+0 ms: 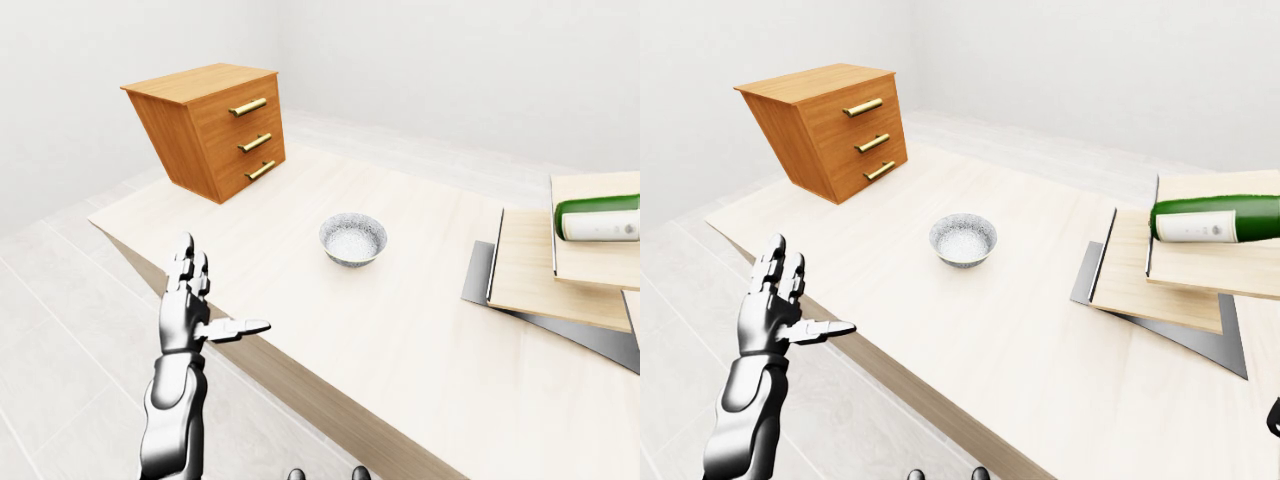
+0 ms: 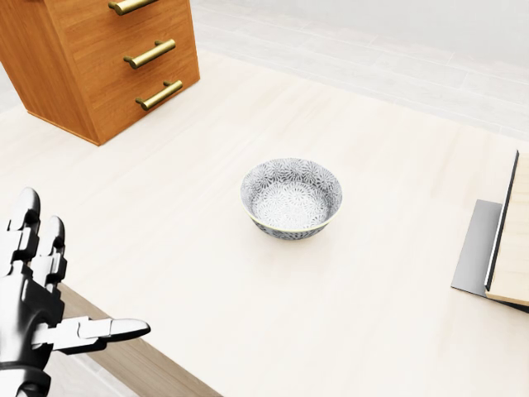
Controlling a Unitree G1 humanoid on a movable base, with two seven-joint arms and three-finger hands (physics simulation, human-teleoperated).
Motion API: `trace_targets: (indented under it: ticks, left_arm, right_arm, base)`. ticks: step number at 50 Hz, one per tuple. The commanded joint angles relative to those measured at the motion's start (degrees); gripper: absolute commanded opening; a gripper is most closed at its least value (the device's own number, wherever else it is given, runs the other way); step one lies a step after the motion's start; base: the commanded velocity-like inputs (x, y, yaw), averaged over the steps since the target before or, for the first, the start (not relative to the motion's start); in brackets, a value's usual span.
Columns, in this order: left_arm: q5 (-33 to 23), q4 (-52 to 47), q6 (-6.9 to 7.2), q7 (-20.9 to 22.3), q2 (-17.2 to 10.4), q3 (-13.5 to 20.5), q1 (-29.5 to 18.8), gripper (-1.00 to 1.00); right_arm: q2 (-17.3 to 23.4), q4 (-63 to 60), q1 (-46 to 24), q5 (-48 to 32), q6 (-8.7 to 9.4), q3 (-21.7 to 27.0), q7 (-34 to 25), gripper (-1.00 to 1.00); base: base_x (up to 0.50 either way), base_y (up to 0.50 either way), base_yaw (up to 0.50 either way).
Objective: Put the wine bottle on the wine rack.
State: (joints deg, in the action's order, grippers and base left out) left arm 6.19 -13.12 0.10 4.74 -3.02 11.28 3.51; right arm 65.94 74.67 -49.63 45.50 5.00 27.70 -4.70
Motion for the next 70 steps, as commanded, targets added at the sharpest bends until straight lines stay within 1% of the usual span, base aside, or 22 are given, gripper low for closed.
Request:
trace_targets:
  ticks: [1, 9, 13, 20, 26, 27, 30, 33, 36, 38, 40, 45, 48, 52, 58, 70]
  left_arm:
    - [0.00, 0.00, -0.04, 0.01, -0.02, -0.01, 0.07, 1.00]
    - [0.04, -0.43, -0.22, 0.21, 0.09, -0.07, 0.77, 1.00]
    - [-0.19, 0.27, -0.38, 0.07, 0.14, -0.15, 0.21, 1.00]
    - [-0.15, -0.22, -0.23, 0.10, 0.15, -0.30, 0.43, 1.00]
    - [-0.10, -0.23, -0.09, 0.09, 0.09, -0.17, 0.38, 1.00]
    - [-0.05, -0.27, -0.07, 0.12, 0.09, -0.14, 0.43, 1.00]
    - [-0.02, -0.22, -0.09, 0.16, 0.09, -0.09, 0.42, 1.00]
    - [-0.02, 0.00, -0.37, 0.20, 0.16, -0.09, 0.53, 1.00]
    - [0.10, -0.08, -0.46, 0.29, 0.18, -0.02, 0.71, 1.00]
    - [0.12, -0.03, -0.53, 0.35, 0.21, -0.03, 0.78, 1.00]
    - [0.10, 0.12, -0.69, 0.38, 0.26, -0.09, 0.82, 1.00]
    - [0.02, 0.00, -0.94, 0.49, 0.33, -0.21, 1.16, 1.00]
    - [0.16, -0.49, -0.78, 0.49, 0.35, -0.04, 1.47, 1.00]
    - [0.20, -0.55, -0.67, 0.58, 0.29, 0.10, 1.54, 1.00]
    - [0.15, -0.24, -0.86, 0.68, 0.38, 0.05, 1.42, 1.00]
    - [0.09, -0.03, -1.33, 0.74, 0.50, -0.01, 1.77, 1.00]
  right_arm:
    - [1.39, -0.10, 1.97, 0.93, 0.00, 0.77, -0.21, 0.87]
    - [2.79, 0.10, 4.79, 2.47, 0.00, 1.82, -1.00, 0.84]
    - [3.14, 0.16, 5.70, 3.17, 0.00, 2.13, -1.07, 0.83]
    - [3.30, 0.25, 7.31, 4.29, 0.00, 2.31, -1.06, 0.80]
    - [2.72, 0.81, 8.70, 4.89, 0.00, 2.53, 0.68, 0.74]
    - [2.57, 0.93, 8.96, 5.07, 0.00, 2.69, 1.55, 0.68]
    - [2.36, 0.79, 9.89, 5.70, 0.00, 3.03, 2.37, 0.58]
    - [2.11, 1.25, 10.28, 5.52, 0.00, 2.67, 4.27, 0.62]
    - [1.49, 1.46, 11.49, 6.04, 0.00, 3.19, 6.41, 0.79]
    - [0.91, 1.33, 12.05, 6.25, 0.00, 3.16, 7.01, 0.80]
    - [0.38, 1.23, 12.35, 6.25, 0.00, 2.96, 6.90, 0.85]
    - [-0.39, 1.39, 12.72, 6.33, 0.00, 2.85, 7.46, 0.87]
    - [-0.48, 1.42, 12.83, 6.45, 0.00, 2.89, 7.54, 0.83]
    - [-0.19, 1.47, 12.90, 6.53, 0.00, 2.94, 7.57, 0.79]
    - [0.61, 1.44, 13.26, 6.87, 0.00, 3.25, 7.41, 0.81]
    - [1.22, 2.17, 17.53, 8.48, 0.00, 4.74, 5.81, 0.80]
  base:
    - [0.00, 0.00, 0.00]
    - [0.00, 0.00, 0.00]
    - [0.00, 0.00, 0.00]
    - [0.00, 0.00, 0.00]
    - [0.00, 0.00, 0.00]
    - [0.00, 0.00, 0.00]
    - [0.00, 0.00, 0.00]
    - [0.00, 0.00, 0.00]
    - [0.00, 0.00, 0.00]
    - [0.00, 0.00, 0.00]
    - [0.00, 0.00, 0.00]
    - [0.00, 0.00, 0.00]
    - [0.00, 0.00, 0.00]
    - [0.00, 0.00, 0.00]
    - [0.00, 0.00, 0.00]
    - [0.00, 0.00, 0.00]
